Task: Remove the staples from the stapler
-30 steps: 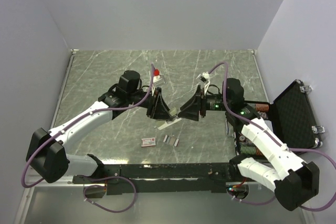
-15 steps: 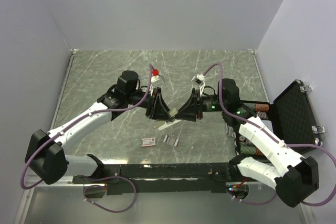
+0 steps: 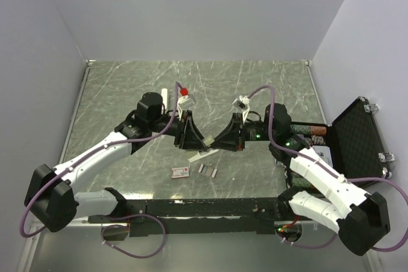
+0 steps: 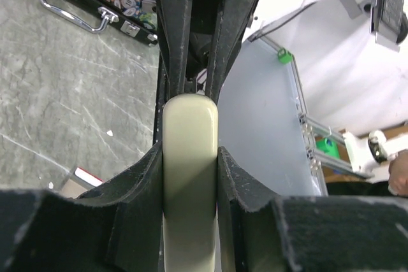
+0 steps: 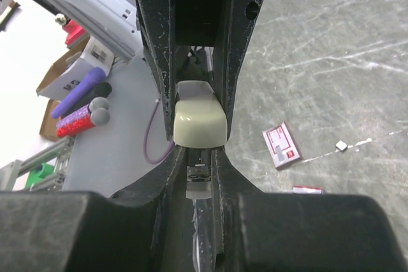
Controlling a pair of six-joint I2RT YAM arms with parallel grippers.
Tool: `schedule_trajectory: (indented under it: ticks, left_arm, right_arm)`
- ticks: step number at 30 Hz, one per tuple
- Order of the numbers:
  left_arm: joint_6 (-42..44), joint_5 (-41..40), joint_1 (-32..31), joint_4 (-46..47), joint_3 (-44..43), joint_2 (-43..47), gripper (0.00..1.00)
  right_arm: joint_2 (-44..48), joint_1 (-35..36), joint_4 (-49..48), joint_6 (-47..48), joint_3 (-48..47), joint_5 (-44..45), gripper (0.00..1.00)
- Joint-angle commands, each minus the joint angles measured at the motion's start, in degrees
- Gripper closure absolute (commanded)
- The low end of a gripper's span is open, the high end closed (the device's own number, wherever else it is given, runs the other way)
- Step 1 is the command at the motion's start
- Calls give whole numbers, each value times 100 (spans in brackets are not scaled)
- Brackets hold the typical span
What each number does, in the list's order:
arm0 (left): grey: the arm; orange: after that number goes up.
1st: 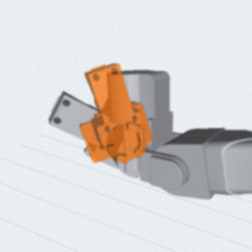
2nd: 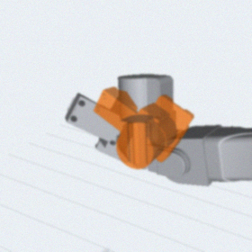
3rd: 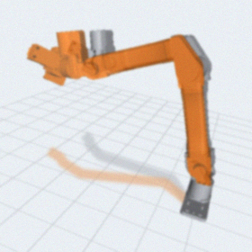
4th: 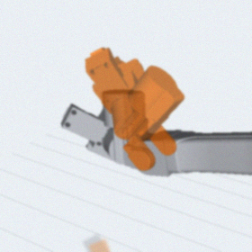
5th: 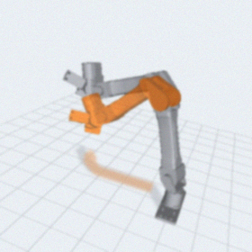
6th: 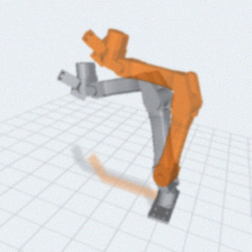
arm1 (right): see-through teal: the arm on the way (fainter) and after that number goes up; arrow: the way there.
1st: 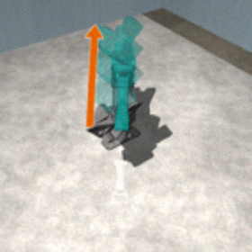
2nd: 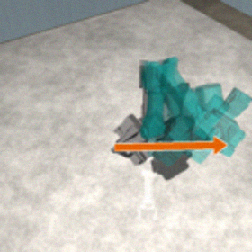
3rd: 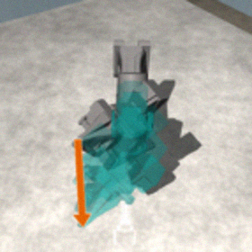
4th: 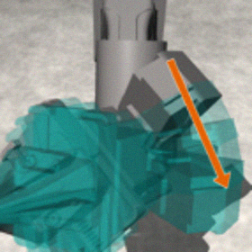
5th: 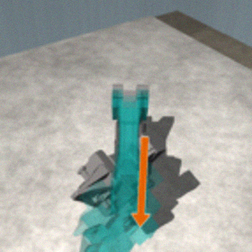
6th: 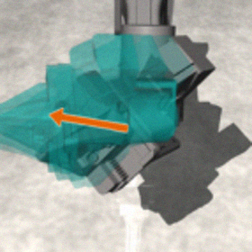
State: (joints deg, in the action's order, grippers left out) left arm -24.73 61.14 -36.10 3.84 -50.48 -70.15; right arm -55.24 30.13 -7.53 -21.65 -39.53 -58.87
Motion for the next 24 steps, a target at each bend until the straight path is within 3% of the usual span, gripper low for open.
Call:
schedule_trajectory:
  ticks: [1, 13, 24]
  left_arm:
    - [-804, -910, 103, 1768, -76, 379, 99]
    - [-1157, -2966, 103, 2806, 29, 467, 99]
    - [-1587, -4250, 112, 3579, -41, 160, 99]
  right_arm:
    - [67, 353, -301, -172, 437, -265, 98]
    - [-39, 643, -952, -621, 596, -230, 99]
    - [-531, 845, -1857, -1166, 394, -397, 99]
